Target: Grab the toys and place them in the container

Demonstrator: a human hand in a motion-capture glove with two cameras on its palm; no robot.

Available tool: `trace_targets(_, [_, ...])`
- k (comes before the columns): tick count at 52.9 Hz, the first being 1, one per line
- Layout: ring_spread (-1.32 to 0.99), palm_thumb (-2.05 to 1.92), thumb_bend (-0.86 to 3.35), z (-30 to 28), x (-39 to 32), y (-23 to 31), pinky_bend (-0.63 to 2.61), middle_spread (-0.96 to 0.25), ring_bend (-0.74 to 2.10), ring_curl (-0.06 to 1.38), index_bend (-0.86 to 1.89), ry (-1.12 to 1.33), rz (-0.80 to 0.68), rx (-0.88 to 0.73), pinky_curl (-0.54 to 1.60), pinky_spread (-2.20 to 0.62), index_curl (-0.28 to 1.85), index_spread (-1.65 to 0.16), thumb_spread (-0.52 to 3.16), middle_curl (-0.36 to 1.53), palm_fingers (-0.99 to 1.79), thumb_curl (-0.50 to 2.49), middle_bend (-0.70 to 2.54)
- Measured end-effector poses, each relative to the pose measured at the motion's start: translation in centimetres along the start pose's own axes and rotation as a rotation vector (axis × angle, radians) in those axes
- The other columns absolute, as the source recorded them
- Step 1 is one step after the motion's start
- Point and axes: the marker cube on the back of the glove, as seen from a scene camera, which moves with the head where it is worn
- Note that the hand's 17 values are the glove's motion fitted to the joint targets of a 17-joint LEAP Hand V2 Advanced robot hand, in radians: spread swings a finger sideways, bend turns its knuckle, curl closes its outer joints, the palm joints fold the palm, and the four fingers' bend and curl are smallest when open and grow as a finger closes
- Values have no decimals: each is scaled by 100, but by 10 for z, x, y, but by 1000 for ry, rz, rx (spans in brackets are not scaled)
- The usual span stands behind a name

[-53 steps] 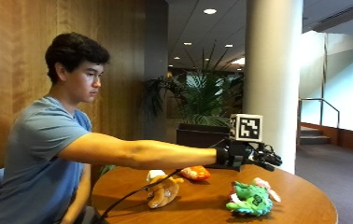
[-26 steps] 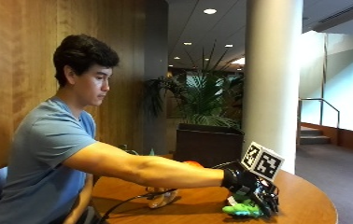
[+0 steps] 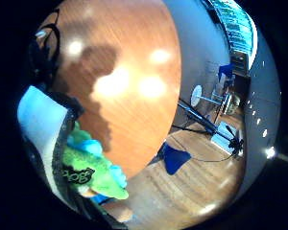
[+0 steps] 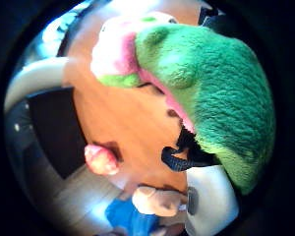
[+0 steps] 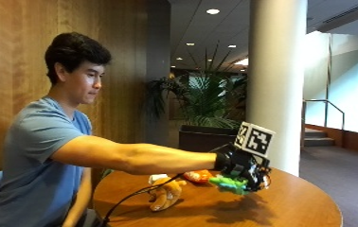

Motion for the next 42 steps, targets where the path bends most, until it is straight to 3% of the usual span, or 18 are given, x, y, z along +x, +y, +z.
trace_targets(20, [-42,40,12,-144,-6,122,140,-35,133,55,12,85,65,255,46,-38,2,-34,126,64,67,47,77])
trace_targets(42, [-41,32,1,-259,-136,229,139,-39,137,55,11,-15,-11,465,45,-39,2,-34,126,71,73,51,75])
